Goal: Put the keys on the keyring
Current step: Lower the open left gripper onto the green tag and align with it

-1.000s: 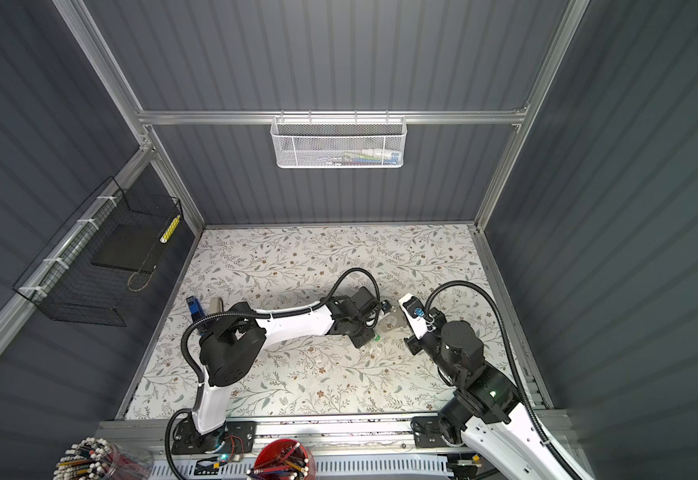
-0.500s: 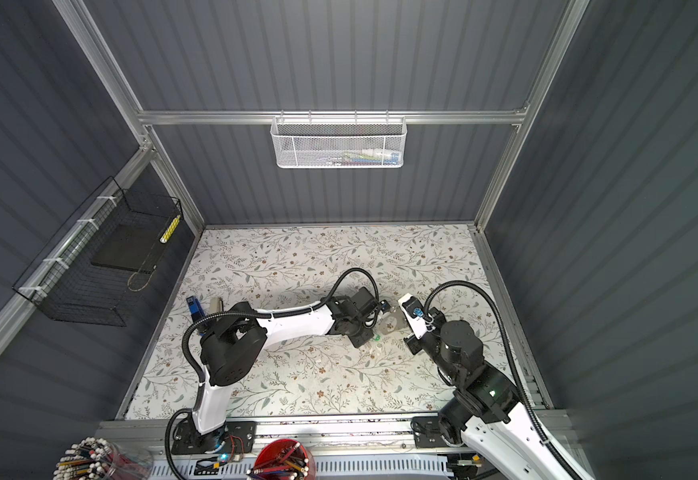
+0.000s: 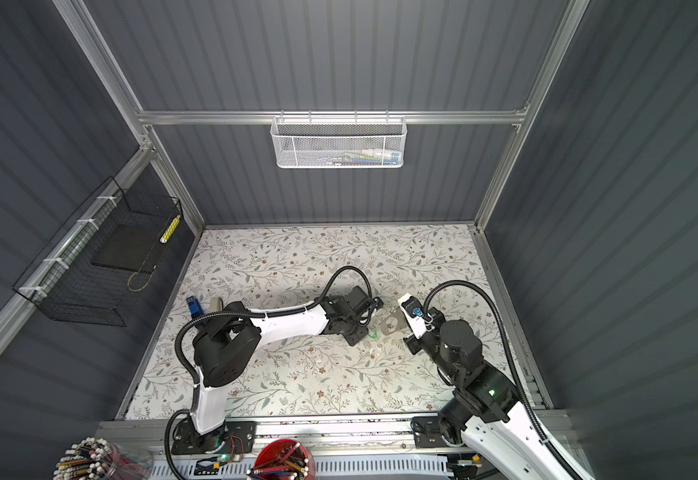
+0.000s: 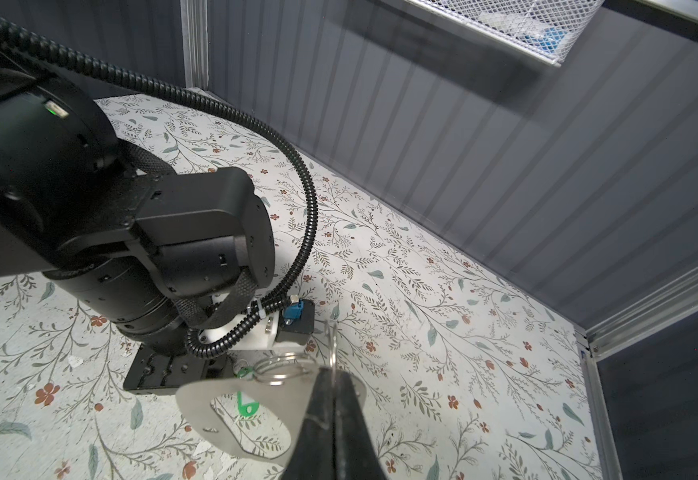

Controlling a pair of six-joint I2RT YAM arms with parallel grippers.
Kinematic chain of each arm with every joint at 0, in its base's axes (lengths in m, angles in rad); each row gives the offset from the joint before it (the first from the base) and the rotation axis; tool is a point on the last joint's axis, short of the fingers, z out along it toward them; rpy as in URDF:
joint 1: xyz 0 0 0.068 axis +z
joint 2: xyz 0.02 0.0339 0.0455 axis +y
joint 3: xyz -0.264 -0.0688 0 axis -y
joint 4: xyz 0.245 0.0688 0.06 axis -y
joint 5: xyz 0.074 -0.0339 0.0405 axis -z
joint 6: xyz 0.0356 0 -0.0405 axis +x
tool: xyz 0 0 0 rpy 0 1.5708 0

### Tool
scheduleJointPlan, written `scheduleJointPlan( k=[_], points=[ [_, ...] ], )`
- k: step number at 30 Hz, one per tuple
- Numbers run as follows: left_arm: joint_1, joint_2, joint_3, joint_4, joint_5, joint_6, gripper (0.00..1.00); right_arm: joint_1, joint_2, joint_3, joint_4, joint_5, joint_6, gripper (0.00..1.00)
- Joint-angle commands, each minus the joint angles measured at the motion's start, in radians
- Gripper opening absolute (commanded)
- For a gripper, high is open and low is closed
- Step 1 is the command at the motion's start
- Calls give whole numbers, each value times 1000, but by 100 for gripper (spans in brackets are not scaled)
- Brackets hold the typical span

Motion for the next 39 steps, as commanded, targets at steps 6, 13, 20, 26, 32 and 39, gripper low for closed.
scheduleJointPlan(
  k=[6,13,20,26,32,39],
  points=[
    [8,-75,1,11,-24,-9,40,-1,-4,18,29,9,1,0],
    [1,-4,26,-16,62,-10,42,-1,-8,17,26,11,0,0],
    [-1,43,80,-29,42,-16,41,-1,-6,16,25,12,0,0],
    [-2,58,95,-40,37,-14,38,-1,-4,12,27,12,-3,0],
    [-1,81,111,-59,50,-5,33,0,-1,9,30,11,-5,0],
    [0,91,110,-74,68,-1,37,-1,0,8,34,13,-11,0]
  ],
)
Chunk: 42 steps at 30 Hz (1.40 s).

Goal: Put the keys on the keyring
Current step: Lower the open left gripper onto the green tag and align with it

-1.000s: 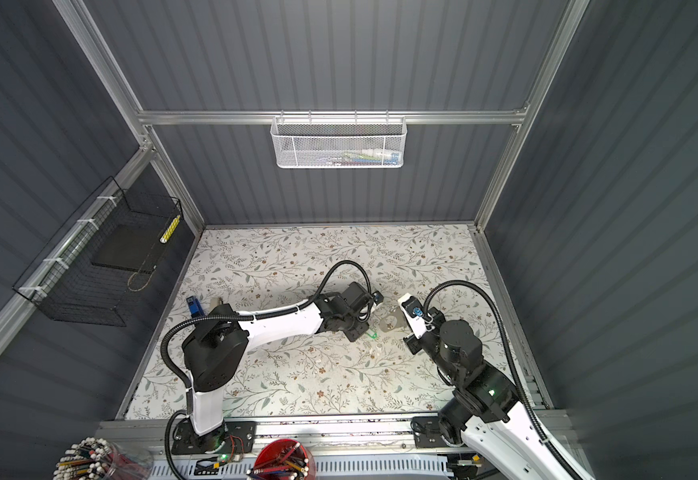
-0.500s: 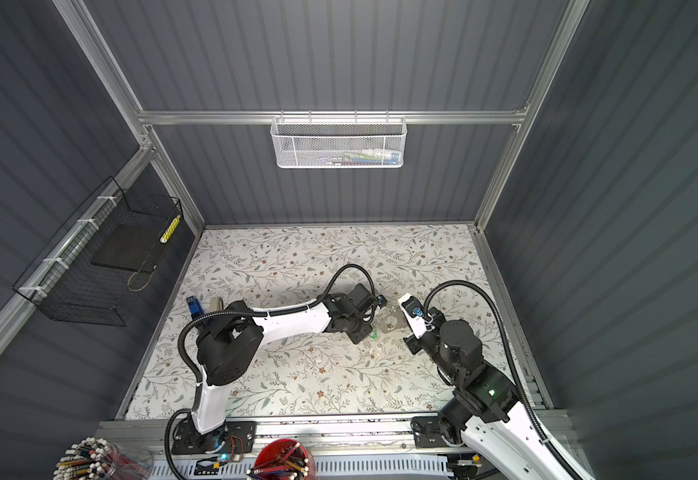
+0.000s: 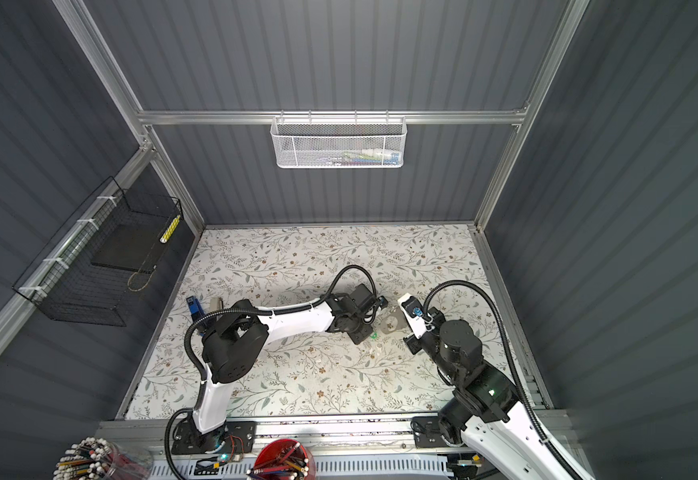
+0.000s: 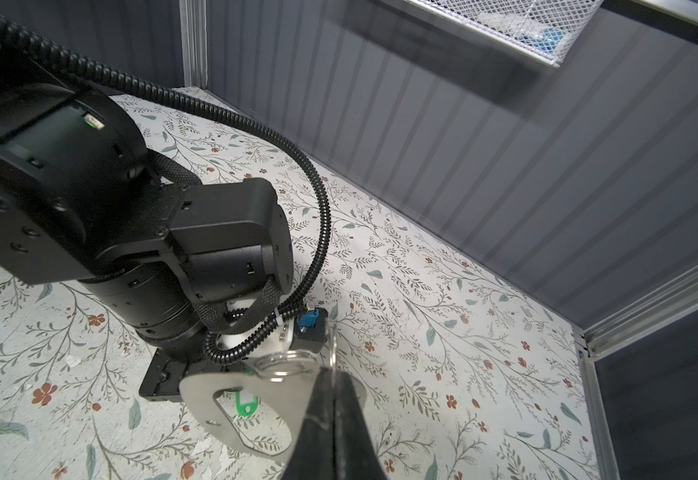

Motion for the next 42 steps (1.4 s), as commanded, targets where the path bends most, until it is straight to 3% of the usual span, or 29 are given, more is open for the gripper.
scheduleJointPlan(
  k=[1,23,25,28,34,42],
  points=[
    [-1,16,24,-36,23,-1,37,-1,1,7,33,12,-7,0],
    [0,-24,1,-13,29,30,12,-2,19,3,44,9,-10,0],
    [0,-32,-6,-12,32,42,13,-1,19,5,44,9,-10,0],
    [-1,-35,-6,-21,21,59,26,-2,21,5,42,7,-11,0],
    [5,-77,-14,-14,-8,68,36,-2,19,5,40,7,-9,0],
    [7,-82,21,-9,27,52,33,-2,17,7,41,9,-7,0]
  ],
)
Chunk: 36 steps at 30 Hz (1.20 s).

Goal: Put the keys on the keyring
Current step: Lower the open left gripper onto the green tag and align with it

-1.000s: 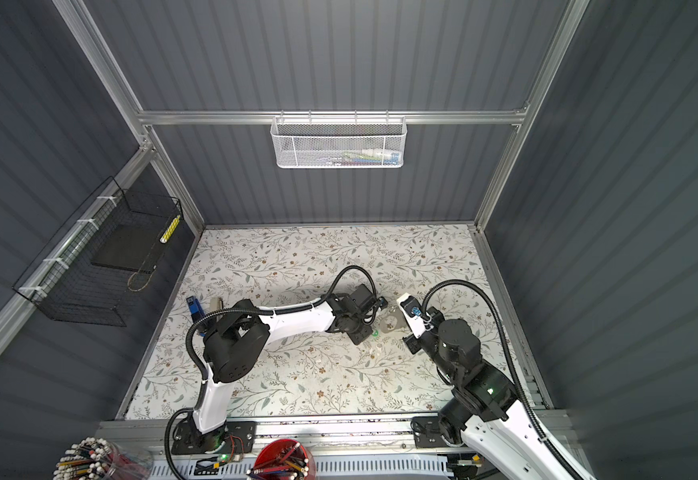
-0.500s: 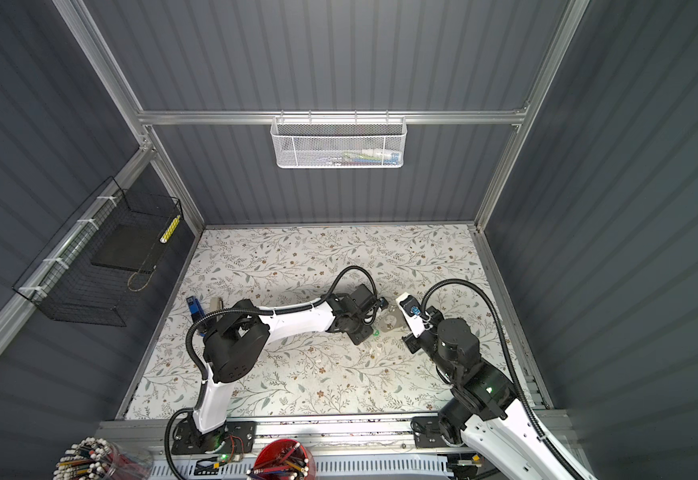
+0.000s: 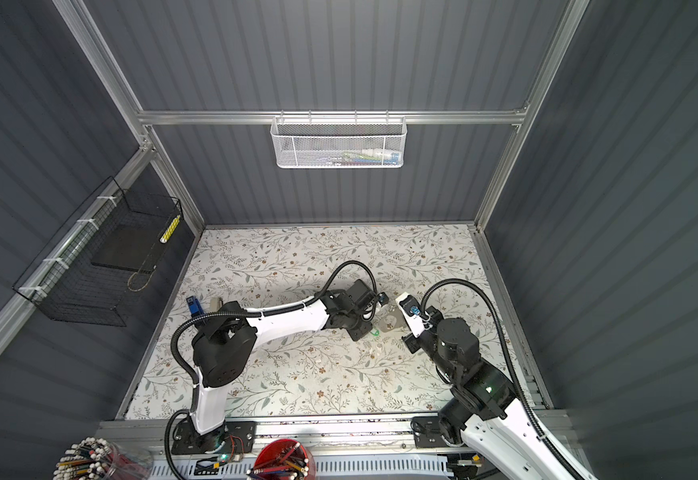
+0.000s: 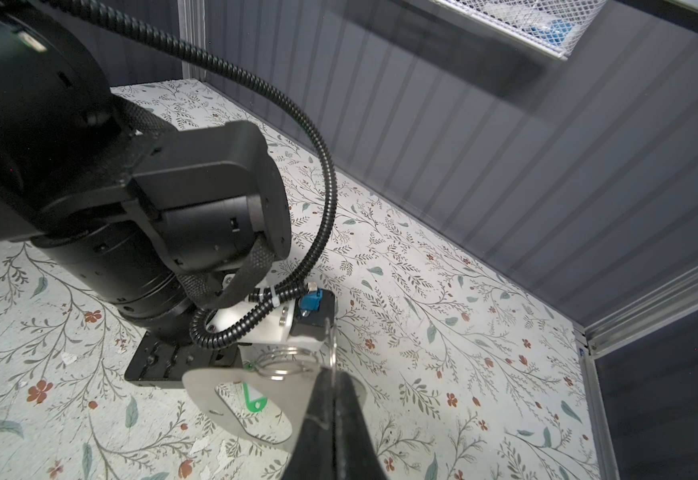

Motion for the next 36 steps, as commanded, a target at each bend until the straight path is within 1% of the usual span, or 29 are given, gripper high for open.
scheduleJointPlan(
  k=[1,4,15,20,28,36],
  points=[
    [4,0,33,-14,37,-5,33,-1,-9,7,33,7,-5,0],
    [5,22,53,-36,52,-21,33,-2,-11,7,31,7,-4,0],
    [6,99,98,-111,36,-84,32,-2,-8,4,32,5,-5,0],
    [12,102,98,-110,22,-107,33,-2,-10,2,34,6,-6,0],
    [19,112,106,-112,33,-126,33,-2,-6,1,36,4,-6,0],
    [27,130,139,-136,37,-154,30,-2,-2,0,38,5,-6,0]
  ],
)
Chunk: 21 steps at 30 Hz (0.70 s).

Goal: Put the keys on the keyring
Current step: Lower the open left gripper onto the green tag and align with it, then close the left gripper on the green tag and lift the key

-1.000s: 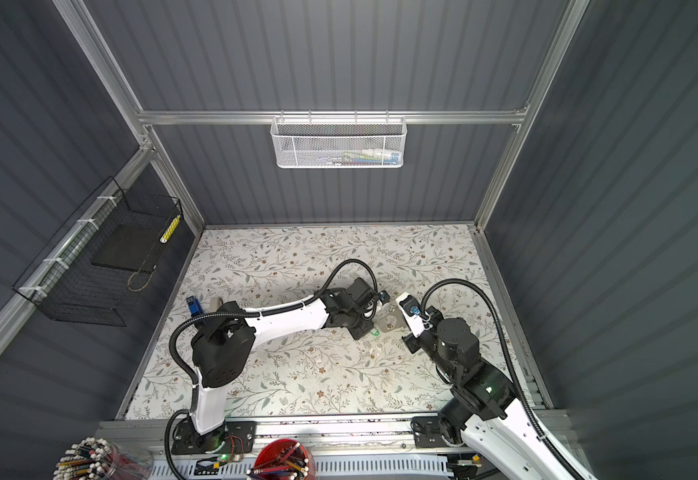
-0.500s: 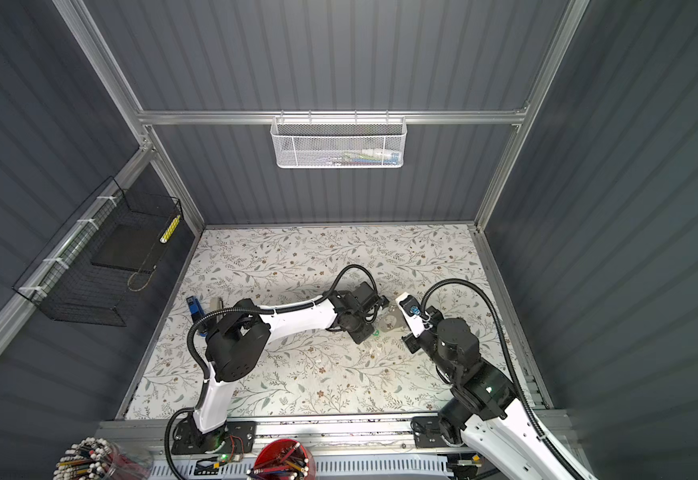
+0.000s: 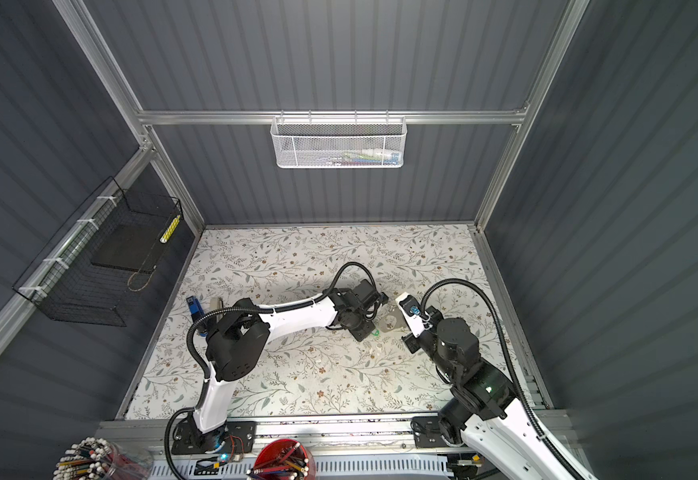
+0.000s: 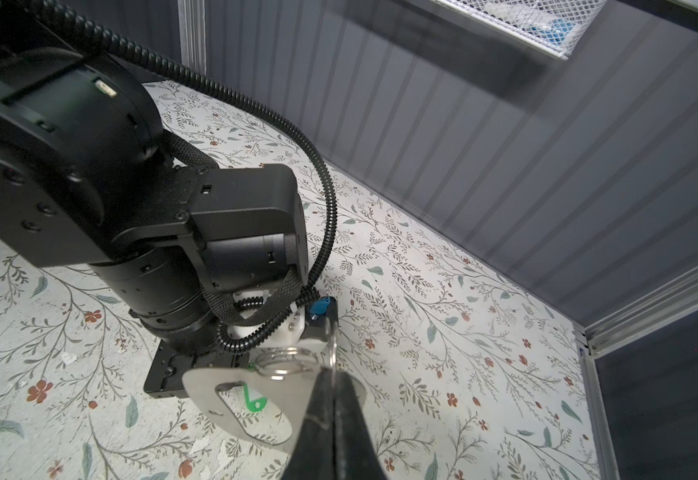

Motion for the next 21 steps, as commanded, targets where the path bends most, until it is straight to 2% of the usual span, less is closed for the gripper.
scheduleJointPlan(
  k=[1,14,21],
  points=[
    [13,28,36,-34,14,-30,29,-2,-4,1,39,5,-6,0],
    [16,54,60,-62,32,-35,24,-3,-1,-2,39,2,-8,0],
    [16,54,60,-61,43,-29,15,-2,0,-1,40,3,-9,0]
  ],
)
